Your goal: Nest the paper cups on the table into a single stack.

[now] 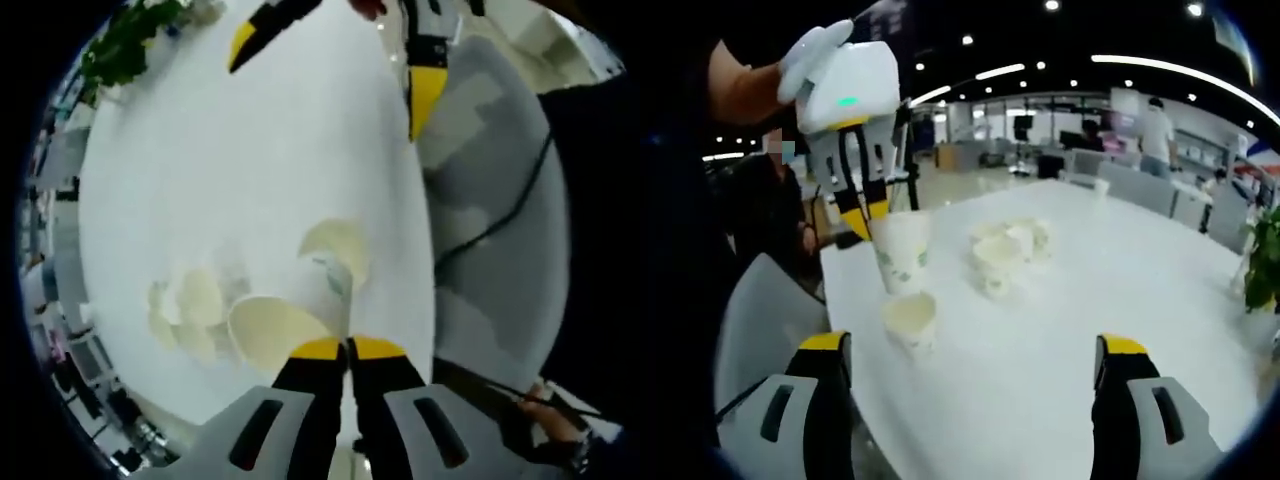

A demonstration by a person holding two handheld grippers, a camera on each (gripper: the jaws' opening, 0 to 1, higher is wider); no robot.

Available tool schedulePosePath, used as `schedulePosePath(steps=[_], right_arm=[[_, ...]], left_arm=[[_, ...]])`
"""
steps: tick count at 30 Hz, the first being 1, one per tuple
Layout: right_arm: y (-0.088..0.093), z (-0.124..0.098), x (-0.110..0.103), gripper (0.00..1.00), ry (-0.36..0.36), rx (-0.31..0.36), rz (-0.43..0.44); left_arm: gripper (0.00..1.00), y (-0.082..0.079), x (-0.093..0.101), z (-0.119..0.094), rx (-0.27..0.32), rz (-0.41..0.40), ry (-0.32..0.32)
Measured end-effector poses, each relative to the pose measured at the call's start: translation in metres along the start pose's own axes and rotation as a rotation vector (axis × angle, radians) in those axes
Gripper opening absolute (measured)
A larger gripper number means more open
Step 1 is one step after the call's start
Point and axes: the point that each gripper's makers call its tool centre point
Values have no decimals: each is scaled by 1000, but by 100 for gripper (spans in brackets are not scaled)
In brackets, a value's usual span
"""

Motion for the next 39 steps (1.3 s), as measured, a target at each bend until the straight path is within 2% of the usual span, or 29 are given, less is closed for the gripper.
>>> schedulePosePath(steps=[2,8,14,21,31,39], right_arm=[[-1,-1,0,100,6,0,6],[1,-2,0,100,6,3,11],[2,-2,-7,100,-25,-6,2],[-2,1,-11,100,-38,18,9],[-3,3,-10,100,-27,23,13],[0,2,-9,100,-20,23,22]], left_arm=[[0,2,3,2,-16,14,13],[0,-1,2,6,-15,8,12],[0,-5,1,12,-20,24,5],[0,-4,2,18,-34,12,9],[0,-13,5,17,-27,-6,4],[0,-17,9,16,-41,17,0]])
Point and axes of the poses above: the point that each gripper's makers call its tool centre point, and the gripper's own axes: z roughly forward along the fingers, x roughly to its right, y roughly out of its underside, and after that the axes turned 7 degrees about x, right-handed
